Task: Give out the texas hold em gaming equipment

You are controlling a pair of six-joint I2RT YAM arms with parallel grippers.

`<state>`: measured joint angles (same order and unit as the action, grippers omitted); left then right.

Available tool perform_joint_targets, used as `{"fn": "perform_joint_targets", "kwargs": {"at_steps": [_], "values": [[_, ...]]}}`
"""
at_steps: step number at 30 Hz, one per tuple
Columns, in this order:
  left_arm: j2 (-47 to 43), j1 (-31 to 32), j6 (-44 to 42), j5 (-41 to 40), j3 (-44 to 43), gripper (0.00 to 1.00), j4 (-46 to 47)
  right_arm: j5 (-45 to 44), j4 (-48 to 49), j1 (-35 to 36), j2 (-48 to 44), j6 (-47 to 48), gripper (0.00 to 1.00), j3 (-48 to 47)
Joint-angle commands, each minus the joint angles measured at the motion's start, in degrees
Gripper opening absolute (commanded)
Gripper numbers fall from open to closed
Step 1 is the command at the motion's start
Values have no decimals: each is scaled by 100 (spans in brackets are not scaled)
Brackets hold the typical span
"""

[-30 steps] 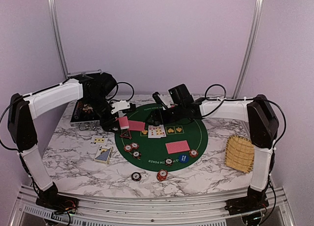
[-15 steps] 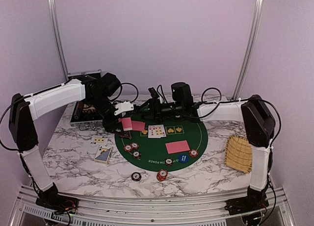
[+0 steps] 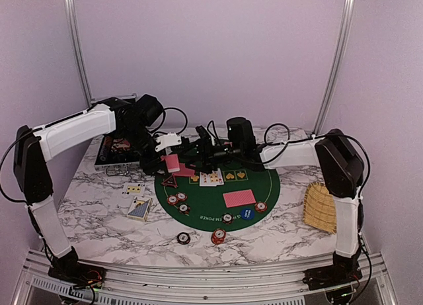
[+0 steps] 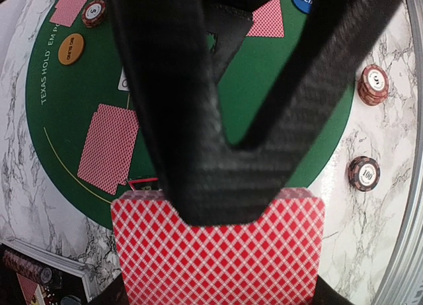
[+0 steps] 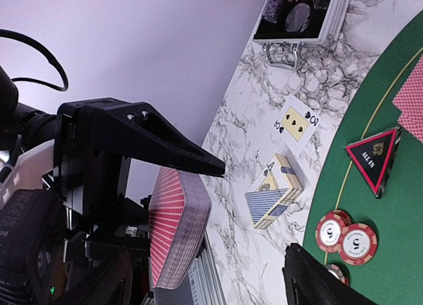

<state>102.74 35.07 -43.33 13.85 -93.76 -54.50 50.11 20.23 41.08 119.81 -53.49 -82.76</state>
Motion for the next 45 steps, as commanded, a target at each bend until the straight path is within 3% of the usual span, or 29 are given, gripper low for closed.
{"fn": "perform_joint_targets", "kwargs": {"at_steps": [1, 9, 23, 33, 39, 45], "values": [[116, 35, -35, -12, -220, 0, -113, 199, 661, 155, 268, -511, 76, -140], [204, 43, -1, 30, -305, 0, -89, 309, 1227, 256, 642, -1116, 76, -390], [257, 88, 0, -7, -240, 0, -35, 362, 1237, 353, 1221, -1489, 76, -1070], [247, 83, -35, -105, -165, 0, 35, 413, 411, 237, 1171, -1067, 65, -1049], [221, 88, -36, -154, -113, 0, 95, 414, 115, 66, 931, -888, 52, -777], [203, 71, -35, -181, -73, 0, 132, 420, -311, 2, 742, -535, 50, -748]]}}
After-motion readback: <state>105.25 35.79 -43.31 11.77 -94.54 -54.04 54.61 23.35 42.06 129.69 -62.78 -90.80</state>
